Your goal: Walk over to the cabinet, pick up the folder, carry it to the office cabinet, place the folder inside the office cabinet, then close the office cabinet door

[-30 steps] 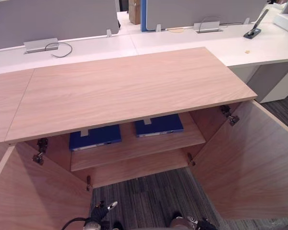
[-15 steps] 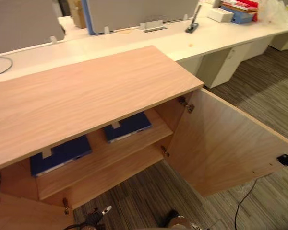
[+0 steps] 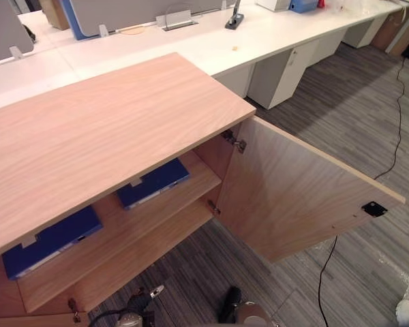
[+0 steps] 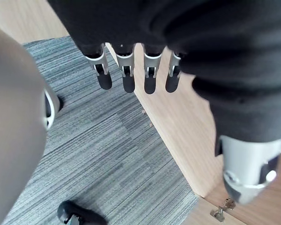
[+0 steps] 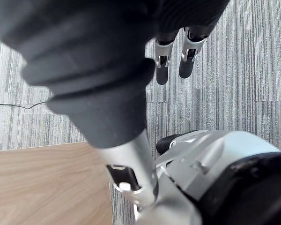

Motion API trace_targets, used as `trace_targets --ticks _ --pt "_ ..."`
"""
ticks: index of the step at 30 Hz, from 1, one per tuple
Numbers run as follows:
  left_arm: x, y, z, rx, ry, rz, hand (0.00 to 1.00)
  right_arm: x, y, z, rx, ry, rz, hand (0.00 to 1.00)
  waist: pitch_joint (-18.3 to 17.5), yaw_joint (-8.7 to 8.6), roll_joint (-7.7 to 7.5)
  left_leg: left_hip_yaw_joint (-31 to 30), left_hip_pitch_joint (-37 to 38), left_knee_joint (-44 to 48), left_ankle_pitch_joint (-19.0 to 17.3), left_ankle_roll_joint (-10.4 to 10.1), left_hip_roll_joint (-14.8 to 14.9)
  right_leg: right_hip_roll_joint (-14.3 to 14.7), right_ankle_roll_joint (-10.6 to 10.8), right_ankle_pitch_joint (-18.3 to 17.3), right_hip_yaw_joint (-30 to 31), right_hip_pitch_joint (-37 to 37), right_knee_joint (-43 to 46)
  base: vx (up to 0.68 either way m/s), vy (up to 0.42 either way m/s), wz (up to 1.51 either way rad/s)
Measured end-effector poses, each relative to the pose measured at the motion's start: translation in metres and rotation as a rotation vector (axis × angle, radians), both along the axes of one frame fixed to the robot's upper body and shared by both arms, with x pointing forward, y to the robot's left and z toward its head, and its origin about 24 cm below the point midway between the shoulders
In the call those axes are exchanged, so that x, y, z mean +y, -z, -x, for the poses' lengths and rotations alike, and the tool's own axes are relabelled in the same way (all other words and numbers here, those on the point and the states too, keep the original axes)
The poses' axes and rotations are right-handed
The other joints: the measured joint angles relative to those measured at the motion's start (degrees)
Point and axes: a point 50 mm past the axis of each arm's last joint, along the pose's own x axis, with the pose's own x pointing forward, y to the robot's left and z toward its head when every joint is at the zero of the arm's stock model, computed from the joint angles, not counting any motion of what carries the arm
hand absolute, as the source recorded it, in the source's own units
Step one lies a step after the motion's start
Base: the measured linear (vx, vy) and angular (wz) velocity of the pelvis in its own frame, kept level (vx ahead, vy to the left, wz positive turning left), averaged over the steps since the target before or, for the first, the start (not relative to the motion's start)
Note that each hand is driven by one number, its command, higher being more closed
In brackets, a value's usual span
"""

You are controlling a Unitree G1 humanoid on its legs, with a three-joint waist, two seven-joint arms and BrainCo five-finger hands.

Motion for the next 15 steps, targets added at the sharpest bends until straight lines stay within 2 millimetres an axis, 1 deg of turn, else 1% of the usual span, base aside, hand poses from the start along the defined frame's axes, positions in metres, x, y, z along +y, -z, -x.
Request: trace_targets --ticks 1,2,3,4,5,6,7,8,9,15 --pt "0.0 0.0 0.0 -0.005 0.002 0.0 0.0 -0.002 -0.001 -0.006 -0.01 -0.02 0.009 0.0 0.4 0.38 -0.06 -3.7 -0.5 -0.8 -1.9 -0.6 -2.2 0.0 -0.1 0.4 1.7 0.0 -0.7 0.01 0.122 -0.7" --pt "0.001 0.0 0.003 0.001 0.003 -0.007 0.0 -0.005 -0.003 -0.015 -0.024 -0.056 0.029 0.0 0.5 1.13 0.3 -10.7 -1.1 -4.0 -4.4 -0.3 -7.0 0.0 0.4 1.6 4.5 0.0 -1.7 -0.01 0.139 -0.88" --pt "0.001 0.001 0.005 -0.002 -0.016 -0.005 0.0 -0.007 -0.005 -0.026 -0.047 -0.087 0.044 0.0 0.8 1.88 0.81 -15.5 -1.1 -7.9 -4.6 0.3 -10.1 0.5 1.0 2.5 6.8 -0.1 -2.5 0.0 0.172 -1.34" --pt "0.003 -0.001 0.004 -0.02 -0.026 -0.015 0.0 -0.006 -0.008 -0.037 -0.075 -0.127 0.056 0.0 0.5 3.16 1.64 -17.4 0.4 -9.3 -3.1 3.1 -12.0 1.6 1.7 3.8 9.7 0.1 -4.0 0.01 0.128 -1.08" --pt "0.005 -0.001 0.004 -0.019 -0.024 -0.022 0.0 -0.003 -0.008 -0.04 -0.086 -0.142 0.055 0.0 0.0 3.14 1.62 -16.8 0.7 -10.0 -3.0 3.2 -12.5 1.7 2.0 4.5 10.5 0.4 -5.1 0.04 0.127 -0.74" --pt "0.005 -0.001 0.004 -0.02 -0.031 -0.021 0.0 -0.001 -0.009 -0.043 -0.094 -0.168 0.059 0.0 -0.1 2.29 1.41 -16.0 0.9 -10.0 -2.7 4.0 -13.1 1.8 2.5 6.0 12.2 0.9 -6.3 0.06 0.082 -0.17" --pt "0.004 -0.001 0.005 -0.021 -0.036 -0.018 0.0 -0.002 -0.009 -0.042 -0.092 -0.17 0.061 0.0 -0.2 2.19 1.27 -15.7 1.1 -10.0 -2.8 4.1 -13.4 1.6 2.5 6.1 13.1 0.8 -6.3 0.12 0.136 -0.23" --pt "0.003 0.001 0.011 -0.011 -0.078 -0.003 0.0 -0.001 -0.009 -0.041 -0.088 -0.175 0.065 0.0 -0.2 2.2 1.44 -14.9 1.9 -9.9 -2.8 4.1 -13.8 1.6 2.5 6.3 14.0 0.9 -6.3 0.11 0.123 -0.27" --pt "0.003 0.001 0.012 -0.009 -0.093 -0.001 0.0 -0.001 -0.009 -0.04 -0.089 -0.175 0.068 0.0 -0.4 2.2 1.46 -14.9 2.0 -10.0 -2.8 4.2 -14.2 1.6 2.5 6.3 14.4 0.9 -6.3 0.15 0.136 -0.35" --pt "-0.003 0.003 0.015 -0.005 -0.131 0.029 0.0 0.0 -0.009 -0.039 -0.088 -0.173 0.064 0.0 -1.0 2.11 1.97 -13.6 5.6 -11.8 -2.3 4.8 -14.2 2.7 2.5 6.3 15.9 2.1 -7.2 0.12 0.047 -0.28"
